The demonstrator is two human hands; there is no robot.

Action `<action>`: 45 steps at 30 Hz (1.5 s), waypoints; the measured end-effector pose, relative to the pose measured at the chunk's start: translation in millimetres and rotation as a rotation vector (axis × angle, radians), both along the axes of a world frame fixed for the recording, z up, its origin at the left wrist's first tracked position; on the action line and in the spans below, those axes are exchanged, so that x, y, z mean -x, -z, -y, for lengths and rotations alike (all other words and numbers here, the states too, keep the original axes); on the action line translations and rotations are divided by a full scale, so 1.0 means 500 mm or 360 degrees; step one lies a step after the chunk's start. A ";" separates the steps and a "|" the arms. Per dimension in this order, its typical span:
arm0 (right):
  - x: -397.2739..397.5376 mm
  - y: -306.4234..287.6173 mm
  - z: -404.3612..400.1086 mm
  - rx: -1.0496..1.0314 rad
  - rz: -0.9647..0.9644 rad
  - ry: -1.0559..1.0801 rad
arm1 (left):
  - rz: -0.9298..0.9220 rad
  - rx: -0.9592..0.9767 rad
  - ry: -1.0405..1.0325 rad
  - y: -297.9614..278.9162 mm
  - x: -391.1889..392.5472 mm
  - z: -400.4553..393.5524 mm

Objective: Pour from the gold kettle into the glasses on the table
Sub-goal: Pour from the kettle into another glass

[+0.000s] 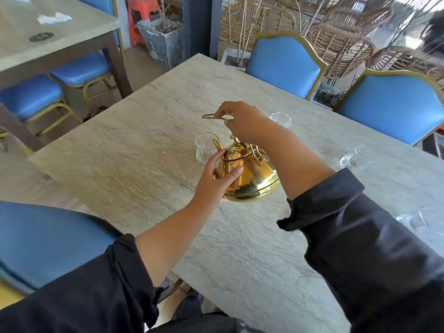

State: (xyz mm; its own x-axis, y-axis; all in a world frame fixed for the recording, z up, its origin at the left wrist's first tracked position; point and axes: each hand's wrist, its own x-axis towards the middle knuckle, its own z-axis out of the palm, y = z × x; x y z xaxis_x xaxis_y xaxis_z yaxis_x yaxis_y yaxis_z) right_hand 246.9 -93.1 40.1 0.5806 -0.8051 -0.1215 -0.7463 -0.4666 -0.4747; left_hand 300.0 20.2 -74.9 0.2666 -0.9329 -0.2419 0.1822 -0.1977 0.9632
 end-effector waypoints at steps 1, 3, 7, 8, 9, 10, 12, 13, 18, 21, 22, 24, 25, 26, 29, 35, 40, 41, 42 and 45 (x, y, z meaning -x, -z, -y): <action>-0.002 0.000 0.002 -0.0003 0.0002 -0.0005 | -0.0016 0.0000 -0.0001 -0.003 0.000 -0.001; -0.008 0.000 0.004 -0.0008 -0.0025 -0.0013 | -0.0075 -0.0033 -0.0010 -0.005 0.000 -0.002; -0.014 -0.004 0.006 -0.0008 -0.0088 -0.0022 | -0.0130 -0.0072 -0.0008 -0.004 0.001 -0.001; -0.013 -0.006 0.006 -0.0004 -0.0097 -0.0024 | -0.0136 -0.0078 -0.0010 -0.004 0.001 -0.001; -0.013 -0.006 0.006 -0.0001 -0.0102 -0.0026 | -0.0143 -0.0080 -0.0010 -0.005 0.001 -0.001; -0.013 -0.007 0.006 0.0003 -0.0106 -0.0028 | -0.0147 -0.0086 -0.0013 -0.003 0.002 -0.001; -0.012 -0.007 0.007 0.0009 -0.0113 -0.0036 | -0.0152 -0.0087 -0.0013 -0.003 0.002 0.000; -0.012 -0.007 0.007 0.0007 -0.0113 -0.0036 | -0.0153 -0.0084 -0.0014 -0.003 0.002 -0.001; -0.016 -0.008 0.007 -0.0028 -0.0115 -0.0024 | -0.0121 -0.0045 -0.0038 0.002 -0.002 0.000; -0.019 -0.007 0.007 -0.0045 -0.0096 -0.0011 | -0.0046 -0.0013 -0.0043 0.000 -0.005 -0.003; -0.020 -0.007 0.007 -0.0046 -0.0088 -0.0010 | -0.0036 -0.0016 -0.0040 0.001 -0.006 -0.004; -0.021 -0.007 0.007 -0.0041 -0.0080 -0.0013 | -0.0046 -0.0029 -0.0033 0.000 -0.005 -0.005; -0.020 -0.006 0.007 -0.0041 -0.0077 -0.0013 | -0.0041 -0.0027 -0.0036 -0.001 -0.004 -0.005; -0.020 -0.006 0.006 -0.0044 -0.0070 -0.0011 | -0.0023 -0.0020 -0.0041 0.000 -0.004 -0.005; -0.016 -0.005 0.004 -0.0050 -0.0040 -0.0006 | 0.0000 -0.0010 -0.0059 -0.002 -0.001 -0.007; -0.008 -0.004 0.003 -0.0050 -0.0048 -0.0032 | -0.0086 -0.0068 -0.0053 -0.006 0.006 -0.014; -0.005 -0.007 0.002 -0.0038 -0.0047 -0.0061 | -0.0091 -0.0073 -0.0059 -0.005 0.007 -0.013; -0.004 -0.008 0.002 -0.0037 -0.0049 -0.0066 | -0.0082 -0.0068 -0.0061 -0.005 0.008 -0.013; -0.004 -0.010 0.002 -0.0038 -0.0053 -0.0072 | -0.0065 -0.0062 -0.0061 -0.005 0.008 -0.012; -0.004 -0.015 0.003 -0.0054 -0.0066 -0.0072 | -0.0029 -0.0054 -0.0057 -0.004 0.010 -0.010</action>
